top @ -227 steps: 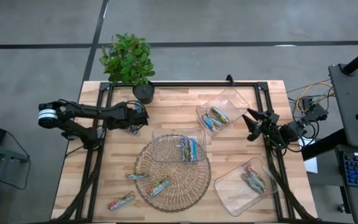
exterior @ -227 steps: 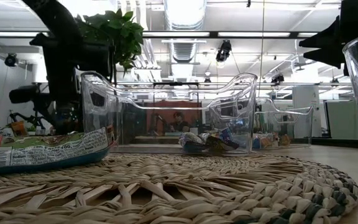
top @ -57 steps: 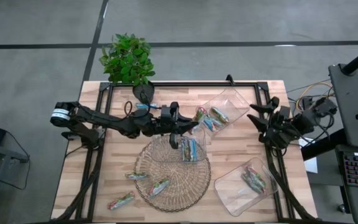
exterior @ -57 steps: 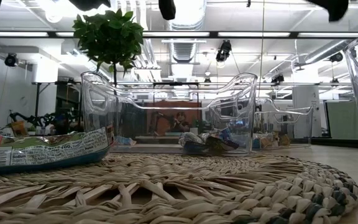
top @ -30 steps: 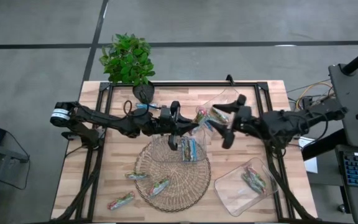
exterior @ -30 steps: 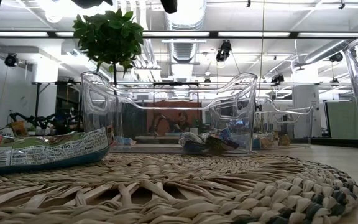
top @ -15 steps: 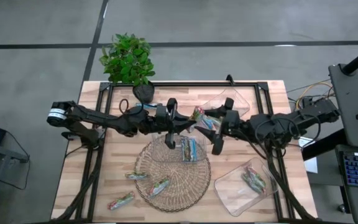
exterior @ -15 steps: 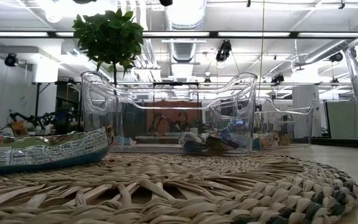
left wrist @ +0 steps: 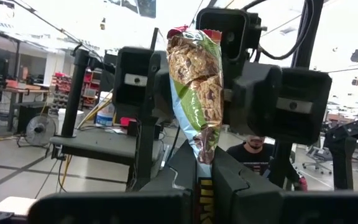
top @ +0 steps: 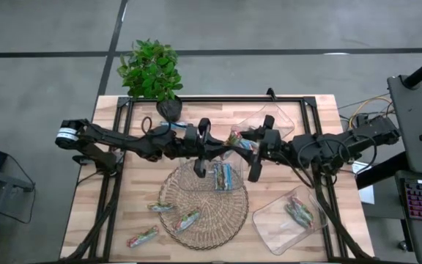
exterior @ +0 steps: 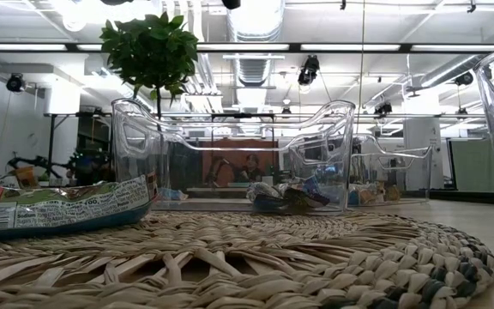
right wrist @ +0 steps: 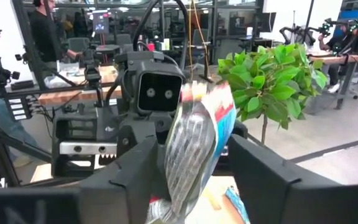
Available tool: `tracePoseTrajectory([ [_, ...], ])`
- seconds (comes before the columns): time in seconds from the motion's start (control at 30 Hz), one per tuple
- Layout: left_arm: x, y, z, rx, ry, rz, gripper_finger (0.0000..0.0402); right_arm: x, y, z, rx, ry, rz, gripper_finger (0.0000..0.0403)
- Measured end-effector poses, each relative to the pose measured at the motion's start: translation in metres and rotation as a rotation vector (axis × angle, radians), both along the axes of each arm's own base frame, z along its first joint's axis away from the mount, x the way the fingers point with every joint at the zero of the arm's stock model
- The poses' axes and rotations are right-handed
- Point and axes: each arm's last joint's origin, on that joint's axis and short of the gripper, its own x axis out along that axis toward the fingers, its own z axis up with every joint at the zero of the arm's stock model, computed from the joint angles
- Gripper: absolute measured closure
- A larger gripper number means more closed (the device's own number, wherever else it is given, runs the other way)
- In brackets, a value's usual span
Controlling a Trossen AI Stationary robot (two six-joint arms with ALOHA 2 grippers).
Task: Pick and place Granola Bars by type
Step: Put the red granola bar into the bottom transparent bin
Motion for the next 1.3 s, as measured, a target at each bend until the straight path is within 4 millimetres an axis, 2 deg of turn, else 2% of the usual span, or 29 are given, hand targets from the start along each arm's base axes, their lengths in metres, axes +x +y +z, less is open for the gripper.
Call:
tracePoseTrajectory([
  [0.3, 0.0, 0.0, 0.0, -0.026, 0.002, -0.011, 0.0401, 0.0, 0.0, 0.0, -0.031, 0.01, -0.001, 0.034],
  [0.43, 0.0, 0.0, 0.0, -0.073, 0.005, -0.026, 0.0386, 0.0, 0.0, 0.0, -0.055, 0.019, 0.0, 0.0381],
  [0.77, -0.005, 0.001, 0.007, -0.091, -0.017, -0.014, 0.0309, -0.002, -0.001, 0.001, -0.07, 0.025, -0.003, 0.039],
  [1.0, -0.008, 0.001, 0.009, -0.087, -0.012, -0.012, 0.0259, -0.008, -0.003, 0.008, -0.047, 0.109, -0.004, 0.0391],
  [1.13, -0.008, 0.001, 0.007, -0.086, 0.01, -0.011, 0.0248, -0.017, -0.005, 0.015, 0.026, 0.21, 0.013, 0.0391],
  [1.3, -0.007, 0.001, 0.004, -0.086, 0.035, -0.01, 0.0247, -0.031, -0.007, 0.022, 0.222, 0.322, 0.075, 0.0392],
])
